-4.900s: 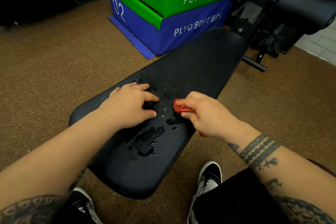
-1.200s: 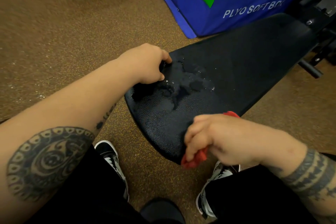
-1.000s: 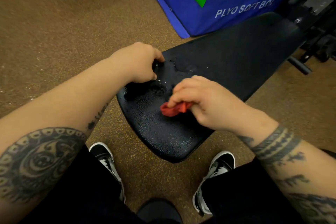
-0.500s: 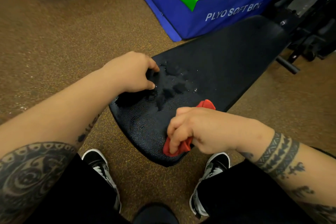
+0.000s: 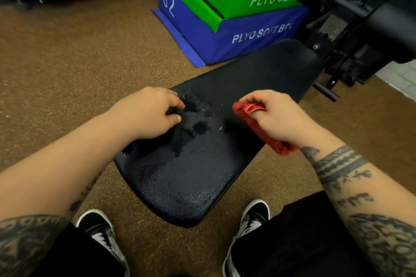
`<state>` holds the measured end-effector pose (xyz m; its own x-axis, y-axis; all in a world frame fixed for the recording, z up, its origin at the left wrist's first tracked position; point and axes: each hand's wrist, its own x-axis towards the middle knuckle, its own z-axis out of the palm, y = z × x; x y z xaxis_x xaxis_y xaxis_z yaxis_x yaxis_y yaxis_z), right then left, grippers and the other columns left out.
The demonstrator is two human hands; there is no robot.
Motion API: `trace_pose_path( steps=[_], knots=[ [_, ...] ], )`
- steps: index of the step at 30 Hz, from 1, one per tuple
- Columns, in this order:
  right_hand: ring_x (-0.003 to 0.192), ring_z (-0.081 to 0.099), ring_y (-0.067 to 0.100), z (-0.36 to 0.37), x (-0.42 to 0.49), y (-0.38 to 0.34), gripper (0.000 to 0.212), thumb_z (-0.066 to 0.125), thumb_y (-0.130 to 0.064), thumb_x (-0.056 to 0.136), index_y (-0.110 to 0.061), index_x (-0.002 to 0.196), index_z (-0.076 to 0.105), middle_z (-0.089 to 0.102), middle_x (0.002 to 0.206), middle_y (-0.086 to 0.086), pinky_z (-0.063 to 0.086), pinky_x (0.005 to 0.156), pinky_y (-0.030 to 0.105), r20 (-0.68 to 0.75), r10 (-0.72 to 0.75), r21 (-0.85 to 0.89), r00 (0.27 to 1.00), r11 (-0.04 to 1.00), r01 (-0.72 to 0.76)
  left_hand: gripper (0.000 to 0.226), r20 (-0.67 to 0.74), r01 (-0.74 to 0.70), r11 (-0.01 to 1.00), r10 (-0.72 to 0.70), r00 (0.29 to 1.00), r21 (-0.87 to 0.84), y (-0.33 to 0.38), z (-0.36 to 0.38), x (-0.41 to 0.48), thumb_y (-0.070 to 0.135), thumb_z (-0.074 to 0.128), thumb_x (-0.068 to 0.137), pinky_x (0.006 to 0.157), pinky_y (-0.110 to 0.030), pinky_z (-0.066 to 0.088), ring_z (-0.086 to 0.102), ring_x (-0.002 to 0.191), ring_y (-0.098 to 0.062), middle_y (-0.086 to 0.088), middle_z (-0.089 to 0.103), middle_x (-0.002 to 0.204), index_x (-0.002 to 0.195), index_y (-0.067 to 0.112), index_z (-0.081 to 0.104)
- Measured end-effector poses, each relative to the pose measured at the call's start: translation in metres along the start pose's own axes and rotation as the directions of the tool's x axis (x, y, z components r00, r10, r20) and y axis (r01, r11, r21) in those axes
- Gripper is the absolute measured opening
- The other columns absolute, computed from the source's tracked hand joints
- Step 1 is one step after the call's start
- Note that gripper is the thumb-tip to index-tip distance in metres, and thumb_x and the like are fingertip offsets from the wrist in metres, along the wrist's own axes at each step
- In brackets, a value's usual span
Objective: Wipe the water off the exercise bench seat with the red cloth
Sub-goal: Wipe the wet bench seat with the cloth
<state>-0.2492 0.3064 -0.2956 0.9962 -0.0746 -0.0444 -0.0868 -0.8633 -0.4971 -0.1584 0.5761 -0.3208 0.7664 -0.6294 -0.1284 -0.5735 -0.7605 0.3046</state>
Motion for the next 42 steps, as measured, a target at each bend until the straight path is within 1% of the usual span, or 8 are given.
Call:
trace_pose_path(
  steps=[4, 10, 15, 22, 25, 30, 36, 42],
  knots=[
    [0.114, 0.061, 0.025, 0.041, 0.003, 0.005, 0.037, 0.055, -0.017, 0.090, -0.031, 0.123, 0.067, 0.066, 0.120, 0.001, 0.047, 0.101, 0.033, -0.045, 0.093, -0.113, 0.995, 0.989, -0.097, 0.041, 0.000, 0.003, 1.000, -0.003, 1.000, 0.000, -0.003, 0.006, 0.004, 0.043, 0.062, 0.089, 0.111, -0.044, 0.039, 0.045, 0.137, -0.022, 0.003, 0.047, 0.151, 0.129, 0.036, 0.062],
    [0.101, 0.064, 0.011, 0.040, -0.014, -0.010, 0.057, 0.047, 0.003, 0.076, -0.033, 0.112, 0.072, 0.066, 0.108, -0.010, 0.052, 0.093, 0.036, 0.184, -0.204, -0.050, 0.962, 0.975, 0.217, 0.041, 0.001, 0.014, 1.000, -0.014, 1.000, 0.015, -0.003, 0.010, 0.011, 0.047, 0.060, 0.088, 0.109, -0.048, 0.041, 0.045, 0.137, -0.023, 0.006, 0.046, 0.151, 0.128, 0.039, 0.061],
    [0.091, 0.073, 0.011, 0.005, -0.028, -0.003, 0.035, 0.058, 0.000, 0.087, -0.026, 0.104, 0.076, 0.076, 0.102, -0.005, 0.058, 0.082, 0.029, 0.752, -0.137, 0.132, 0.645, 0.990, 0.056, 0.040, 0.000, 0.015, 1.000, -0.015, 1.000, 0.007, -0.003, 0.012, 0.013, 0.047, 0.058, 0.089, 0.109, -0.049, 0.041, 0.044, 0.137, -0.022, 0.009, 0.045, 0.151, 0.129, 0.040, 0.060],
    [0.090, 0.071, 0.008, 0.028, -0.006, 0.000, 0.021, 0.058, -0.018, 0.094, -0.029, 0.102, 0.075, 0.073, 0.099, -0.008, 0.058, 0.082, 0.031, 0.111, -0.079, 0.278, 0.991, 0.959, 0.045, 0.040, 0.008, -0.045, 0.999, 0.045, 0.999, 0.011, -0.001, 0.020, 0.017, 0.046, 0.058, 0.088, 0.108, -0.050, 0.041, 0.045, 0.137, -0.022, 0.005, 0.048, 0.150, 0.127, 0.038, 0.062],
    [0.098, 0.064, 0.019, 0.054, -0.015, -0.010, 0.047, 0.047, -0.011, 0.077, -0.037, 0.107, 0.072, 0.065, 0.103, -0.007, 0.052, 0.089, 0.040, 0.111, -0.223, -0.051, 0.968, 0.972, 0.230, 0.045, 0.015, -0.045, 0.999, 0.045, 0.999, 0.008, 0.002, 0.019, 0.017, 0.050, 0.053, 0.085, 0.108, -0.050, 0.041, 0.045, 0.137, -0.021, 0.003, 0.050, 0.149, 0.126, 0.037, 0.063],
    [0.104, 0.056, 0.008, 0.038, -0.044, -0.021, 0.065, 0.044, 0.003, 0.067, -0.035, 0.109, 0.074, 0.064, 0.106, -0.017, 0.049, 0.093, 0.034, 0.436, -0.395, 0.049, 0.809, 0.908, 0.417, 0.039, -0.001, -0.028, 1.000, 0.028, 1.000, -0.003, 0.002, 0.015, 0.017, 0.042, 0.059, 0.089, 0.110, -0.048, 0.039, 0.044, 0.138, -0.022, 0.005, 0.048, 0.150, 0.127, 0.037, 0.063],
    [0.095, 0.063, 0.001, 0.031, -0.048, -0.019, 0.048, 0.052, -0.003, 0.072, -0.024, 0.107, 0.077, 0.068, 0.106, -0.011, 0.051, 0.091, 0.026, 0.667, -0.356, 0.225, 0.654, 0.934, 0.279, 0.032, -0.030, -0.039, 0.994, 0.036, 0.999, -0.100, 0.004, 0.009, 0.011, 0.040, 0.060, 0.089, 0.112, -0.045, 0.039, 0.047, 0.136, -0.019, 0.004, 0.053, 0.146, 0.120, 0.044, 0.066],
    [0.094, 0.068, 0.002, 0.008, -0.018, -0.021, 0.028, 0.067, -0.006, 0.086, -0.024, 0.106, 0.074, 0.076, 0.100, -0.011, 0.049, 0.087, 0.019, 0.204, -0.222, 0.579, 0.954, 0.813, 0.066, 0.022, -0.097, -0.016, 0.842, -0.043, 0.994, -0.540, 0.032, -0.007, 0.004, 0.036, 0.056, 0.097, 0.085, -0.015, 0.047, 0.064, 0.088, 0.010, 0.025, 0.072, 0.099, 0.112, 0.036, 0.072]
  ],
)
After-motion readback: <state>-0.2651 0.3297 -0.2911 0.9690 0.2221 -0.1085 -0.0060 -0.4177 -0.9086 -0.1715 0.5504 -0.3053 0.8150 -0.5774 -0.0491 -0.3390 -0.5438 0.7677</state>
